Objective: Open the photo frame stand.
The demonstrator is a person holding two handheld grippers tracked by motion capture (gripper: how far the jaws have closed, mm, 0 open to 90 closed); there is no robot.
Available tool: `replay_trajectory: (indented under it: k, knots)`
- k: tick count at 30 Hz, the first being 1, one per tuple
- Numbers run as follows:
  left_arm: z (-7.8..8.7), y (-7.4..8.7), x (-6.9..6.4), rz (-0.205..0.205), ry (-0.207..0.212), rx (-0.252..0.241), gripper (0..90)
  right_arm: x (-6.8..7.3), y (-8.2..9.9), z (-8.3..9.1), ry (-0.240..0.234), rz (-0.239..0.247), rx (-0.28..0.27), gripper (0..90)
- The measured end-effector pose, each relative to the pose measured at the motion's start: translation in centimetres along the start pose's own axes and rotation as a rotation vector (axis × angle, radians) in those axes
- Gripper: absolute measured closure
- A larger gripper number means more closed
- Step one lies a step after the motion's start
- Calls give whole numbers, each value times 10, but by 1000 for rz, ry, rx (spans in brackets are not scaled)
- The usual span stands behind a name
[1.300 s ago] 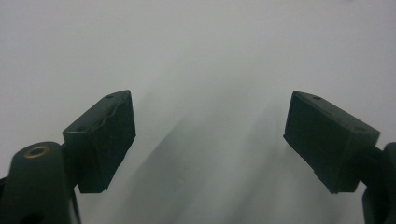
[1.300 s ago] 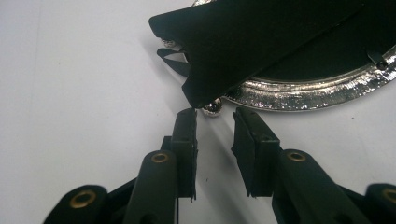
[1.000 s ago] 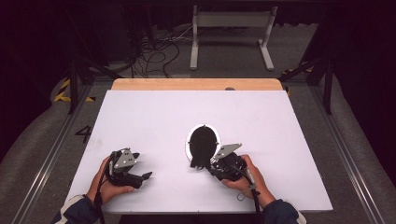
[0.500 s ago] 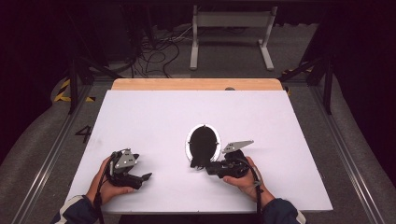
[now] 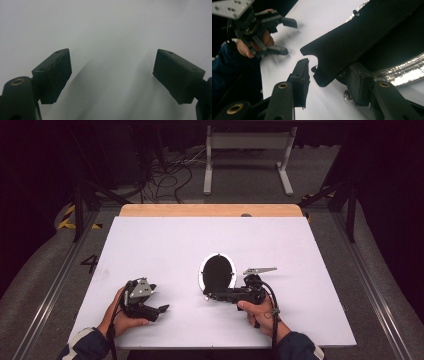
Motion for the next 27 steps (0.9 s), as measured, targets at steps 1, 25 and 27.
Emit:
replay_trajectory:
  k: [1,25,27]
  knots:
    - [-2,-3,-1,6,7,-3,158,1,-2,-1,-12,-13,-16,540]
    - [-41,-49,-7,-6,67,-7,158,-8,-4,-8,-12,-193,-134,578]
    - [-44,-55,-6,15,80,-18,158,-9,-6,-9,-9,-187,-135,574]
Point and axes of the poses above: each handheld gripper's, and its own axes: z roughly backward along the jaws, y roughly out of its underside, x roughly to its left, the point moved 9 cm from there along -z, roughly forward along the jaws, and after that the axes turned 7 degrees about -y, right-handed, at the moved point
